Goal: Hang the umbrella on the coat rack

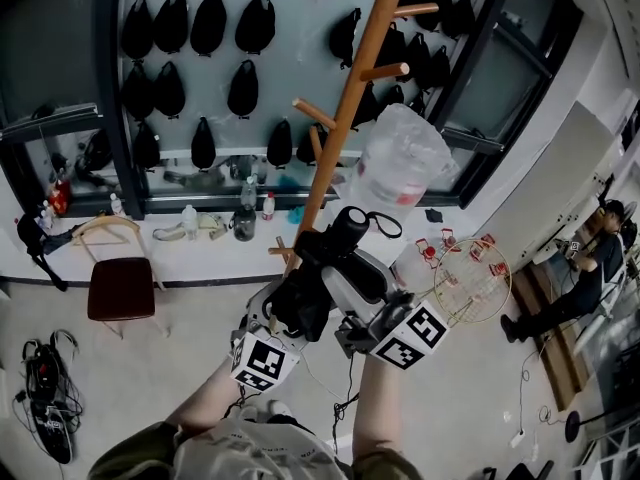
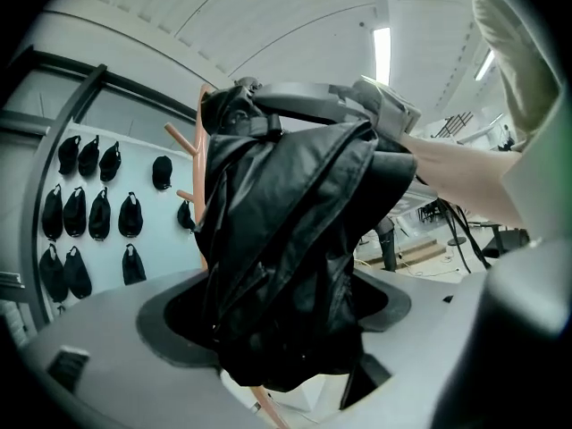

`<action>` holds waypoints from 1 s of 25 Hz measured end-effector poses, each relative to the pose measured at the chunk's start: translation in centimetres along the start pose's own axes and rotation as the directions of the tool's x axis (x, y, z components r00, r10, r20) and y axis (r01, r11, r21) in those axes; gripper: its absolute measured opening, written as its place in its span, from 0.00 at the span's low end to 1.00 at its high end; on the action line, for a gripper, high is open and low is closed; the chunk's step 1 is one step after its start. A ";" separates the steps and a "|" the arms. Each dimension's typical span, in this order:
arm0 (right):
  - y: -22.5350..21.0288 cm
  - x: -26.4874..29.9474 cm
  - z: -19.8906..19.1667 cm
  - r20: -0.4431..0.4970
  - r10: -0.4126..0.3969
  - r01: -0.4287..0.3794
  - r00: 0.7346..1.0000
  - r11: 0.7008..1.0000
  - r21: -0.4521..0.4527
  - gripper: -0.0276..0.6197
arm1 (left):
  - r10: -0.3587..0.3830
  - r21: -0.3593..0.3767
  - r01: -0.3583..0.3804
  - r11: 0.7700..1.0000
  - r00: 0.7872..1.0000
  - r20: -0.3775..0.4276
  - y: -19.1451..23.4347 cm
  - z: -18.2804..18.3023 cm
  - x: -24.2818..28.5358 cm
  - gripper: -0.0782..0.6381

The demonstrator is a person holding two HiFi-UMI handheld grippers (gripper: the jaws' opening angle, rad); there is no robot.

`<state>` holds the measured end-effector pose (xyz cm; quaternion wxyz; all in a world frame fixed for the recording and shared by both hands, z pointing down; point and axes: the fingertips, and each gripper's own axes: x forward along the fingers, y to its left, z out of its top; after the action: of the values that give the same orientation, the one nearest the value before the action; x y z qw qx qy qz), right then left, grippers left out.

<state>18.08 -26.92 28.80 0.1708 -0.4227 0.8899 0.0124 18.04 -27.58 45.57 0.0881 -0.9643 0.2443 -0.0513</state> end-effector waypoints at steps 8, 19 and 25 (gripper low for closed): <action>-2.9 1.1 4.1 0.000 0.119 -0.119 0.993 0.993 -0.020 0.29 | 0.080 0.009 -0.081 0.997 0.996 0.038 1.4 4.0 3.7 0.69; -5.0 4.2 9.0 -0.013 0.255 -0.255 0.967 0.966 -0.039 0.29 | 0.182 0.023 -0.184 0.983 0.980 0.084 4.7 9.0 6.3 0.69; -4.9 6.3 10.5 -0.017 0.302 -0.303 0.953 0.952 -0.053 0.29 | 0.213 0.031 -0.217 0.976 0.971 0.107 6.7 10.7 6.4 0.69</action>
<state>21.21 -33.03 17.51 0.1515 -0.2861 0.9441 0.0613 22.07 -34.86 34.11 0.1260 -0.9314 0.3414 0.0032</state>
